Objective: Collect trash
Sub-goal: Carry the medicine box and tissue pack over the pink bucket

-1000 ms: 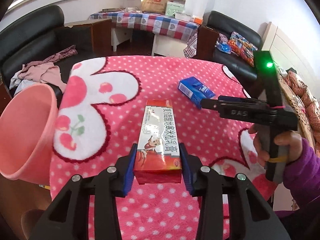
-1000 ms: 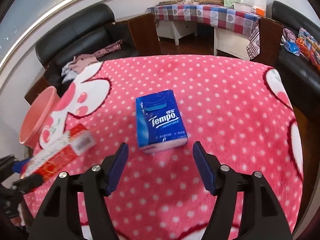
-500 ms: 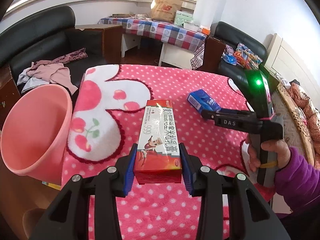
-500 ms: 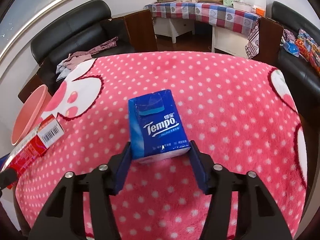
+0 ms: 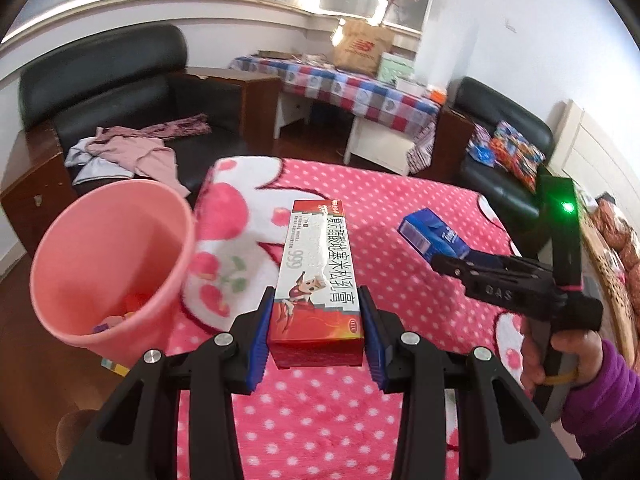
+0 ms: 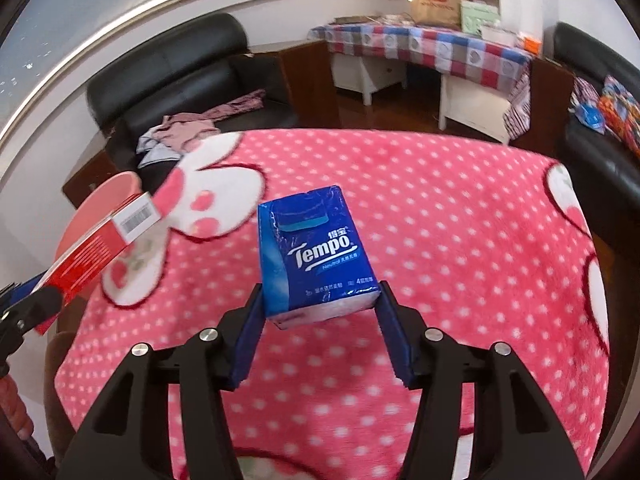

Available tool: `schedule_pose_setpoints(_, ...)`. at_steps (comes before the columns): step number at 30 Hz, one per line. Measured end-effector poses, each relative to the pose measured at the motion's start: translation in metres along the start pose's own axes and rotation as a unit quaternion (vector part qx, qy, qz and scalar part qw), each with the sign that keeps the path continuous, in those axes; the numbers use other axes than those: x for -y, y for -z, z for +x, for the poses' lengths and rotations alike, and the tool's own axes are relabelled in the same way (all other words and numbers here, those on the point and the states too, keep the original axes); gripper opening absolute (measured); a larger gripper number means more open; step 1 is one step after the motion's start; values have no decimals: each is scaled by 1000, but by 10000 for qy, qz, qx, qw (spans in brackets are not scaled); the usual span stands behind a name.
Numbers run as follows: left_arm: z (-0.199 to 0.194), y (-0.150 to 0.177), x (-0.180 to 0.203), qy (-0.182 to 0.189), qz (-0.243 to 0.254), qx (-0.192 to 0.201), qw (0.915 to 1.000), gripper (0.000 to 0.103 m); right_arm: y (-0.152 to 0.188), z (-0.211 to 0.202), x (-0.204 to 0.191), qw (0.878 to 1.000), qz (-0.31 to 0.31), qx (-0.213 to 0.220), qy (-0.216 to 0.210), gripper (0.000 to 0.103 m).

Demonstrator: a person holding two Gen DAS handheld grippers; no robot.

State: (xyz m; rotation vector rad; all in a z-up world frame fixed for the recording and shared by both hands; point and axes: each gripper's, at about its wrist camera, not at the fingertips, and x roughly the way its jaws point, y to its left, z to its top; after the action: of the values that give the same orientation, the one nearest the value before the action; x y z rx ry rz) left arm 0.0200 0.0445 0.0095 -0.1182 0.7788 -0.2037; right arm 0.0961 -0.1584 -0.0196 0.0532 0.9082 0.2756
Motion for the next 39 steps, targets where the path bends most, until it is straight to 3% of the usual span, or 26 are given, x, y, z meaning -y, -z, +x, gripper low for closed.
schedule_pose_setpoints(8,-24,-1,-44,-497,-486,276,9972,39,-18,1,-54,9983,-447,33,-365,56)
schedule_pose_setpoints(21,-61,7,-121,-1399,-1062,459,9834,39,-48,17,-170,9862,-1345,39,-963,56)
schedule_pose_setpoints(27,-59,8,-143,-1562,-1157,306,9805,39,-55,35,-211,9811,-1568,-183,-1122,56)
schedule_pose_setpoints(39,-11,-8,-188,-1612,-1544,-622,9728,39,-58,88,-261,9710,-1849,-1089,-1053,56)
